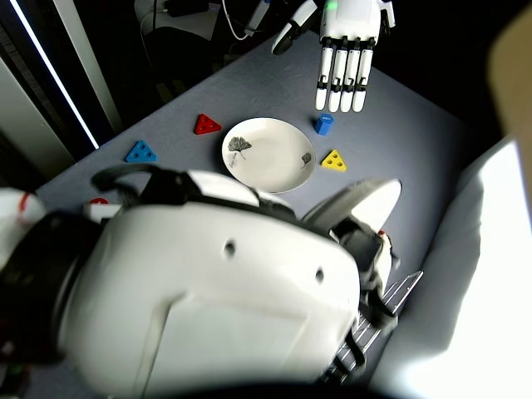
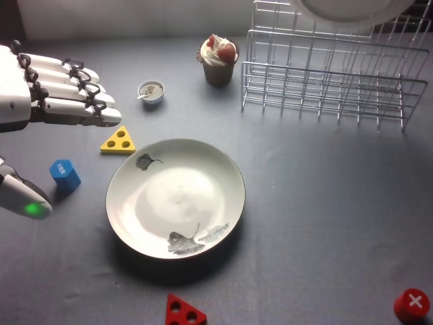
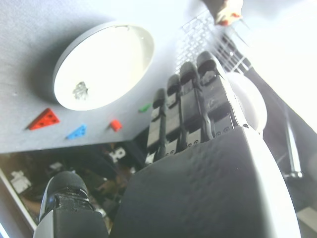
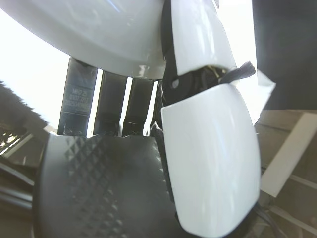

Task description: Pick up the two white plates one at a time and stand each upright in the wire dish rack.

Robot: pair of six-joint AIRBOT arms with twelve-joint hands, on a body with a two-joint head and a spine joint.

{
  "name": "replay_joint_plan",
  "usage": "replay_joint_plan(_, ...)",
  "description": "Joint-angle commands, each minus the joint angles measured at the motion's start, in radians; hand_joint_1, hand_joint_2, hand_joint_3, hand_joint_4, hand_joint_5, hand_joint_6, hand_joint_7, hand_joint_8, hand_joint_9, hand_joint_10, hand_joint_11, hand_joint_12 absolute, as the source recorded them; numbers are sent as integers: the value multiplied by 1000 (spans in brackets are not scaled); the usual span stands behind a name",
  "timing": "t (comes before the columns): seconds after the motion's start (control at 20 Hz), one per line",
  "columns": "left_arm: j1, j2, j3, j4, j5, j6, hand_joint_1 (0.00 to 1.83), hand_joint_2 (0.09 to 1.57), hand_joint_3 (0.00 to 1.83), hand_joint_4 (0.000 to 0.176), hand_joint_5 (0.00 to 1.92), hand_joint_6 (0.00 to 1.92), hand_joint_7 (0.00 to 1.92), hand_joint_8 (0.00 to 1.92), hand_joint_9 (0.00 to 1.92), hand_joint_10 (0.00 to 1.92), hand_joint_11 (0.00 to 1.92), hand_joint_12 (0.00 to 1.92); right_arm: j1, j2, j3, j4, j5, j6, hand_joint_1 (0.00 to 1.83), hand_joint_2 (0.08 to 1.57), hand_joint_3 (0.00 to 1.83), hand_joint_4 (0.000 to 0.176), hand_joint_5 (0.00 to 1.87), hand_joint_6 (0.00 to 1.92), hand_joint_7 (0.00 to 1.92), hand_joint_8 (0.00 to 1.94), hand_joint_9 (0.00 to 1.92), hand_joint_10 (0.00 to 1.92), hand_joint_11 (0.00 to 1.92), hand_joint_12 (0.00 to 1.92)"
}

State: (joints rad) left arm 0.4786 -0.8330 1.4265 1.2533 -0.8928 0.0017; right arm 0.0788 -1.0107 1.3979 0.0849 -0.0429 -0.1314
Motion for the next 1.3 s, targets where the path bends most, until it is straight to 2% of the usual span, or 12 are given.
replay_joint_plan(0.0,-6,2,8,-77,-72,-2,0,905,0,0,130,4,170,4,174,2,172,10,22,1,6,28,134,22,1498,1037,0,0,1020,946,1109,551,1090,711,1071,1204)
replay_joint_plan(0.1,9,-22,28,-77,-107,-2,0,905,0,0,131,4,175,5,177,3,173,10,20,-6,19,29,127,25,1499,1037,0,0,1010,968,1117,547,1091,700,1072,1194)
replay_joint_plan(0.15,17,-37,41,-78,-124,-2,0,902,0,0,146,9,194,12,192,8,176,11,16,-9,26,29,123,31,1501,1026,0,0,1038,925,1178,443,1114,656,1080,1178)
replay_joint_plan(0.25,24,-57,62,-78,-158,-2,0,916,4,0,145,7,192,8,192,7,181,13,7,-18,43,29,118,40,1497,1048,1,0,962,984,1117,546,1064,756,1043,1251)
replay_joint_plan(0.35,22,-68,82,-78,-211,-2,0,922,5,0,125,2,162,0,169,0,162,4,-6,-27,64,16,117,48,1497,1046,0,0,973,953,1124,524,1076,753,1048,1257)
replay_joint_plan(0.45,9,-75,104,-77,-263,-2,0,920,3,0,134,5,171,5,180,5,184,13,-24,-37,86,-95,126,157,1497,1046,0,0,986,937,1133,500,1061,781,1036,1279)
replay_joint_plan(0.6,9,-77,109,-70,-295,-2,0,921,3,0,142,6,182,7,182,4,183,12,-46,-50,110,-120,146,170,1494,1067,0,0,941,1017,1058,623,1047,808,965,1376)
replay_joint_plan(0.85,14,-78,109,-61,-404,-2,0,930,4,0,107,3,159,2,158,0,172,6,-70,-62,125,-194,204,202,1491,1072,0,0,920,1031,1050,603,1040,844,979,1392)
replay_joint_plan(0.95,21,-78,110,-50,-431,-2,0,930,3,0,95,6,141,6,143,5,172,6,-77,-67,128,-196,209,202,1489,1093,0,0,844,1111,977,777,993,916,979,1389)
replay_joint_plan(1.05,26,-78,111,-20,-446,-2,0,931,3,0,101,8,149,8,147,6,167,4,-86,-73,135,-200,221,202,1489,1086,1,0,875,1087,970,764,1020,873,975,1397)
replay_joint_plan(1.2,29,-82,111,16,-447,-2,0,934,3,0,128,15,175,14,165,10,169,4,-99,-80,143,-205,234,202,1488,1095,0,0,855,1112,957,784,1003,906,961,1424)
replay_joint_plan(1.25,29,-85,110,29,-444,-2,0,938,5,0,130,14,167,9,159,7,168,4,-105,-84,146,-207,239,202,1490,1083,0,0,878,1074,1019,679,1029,867,965,1417)
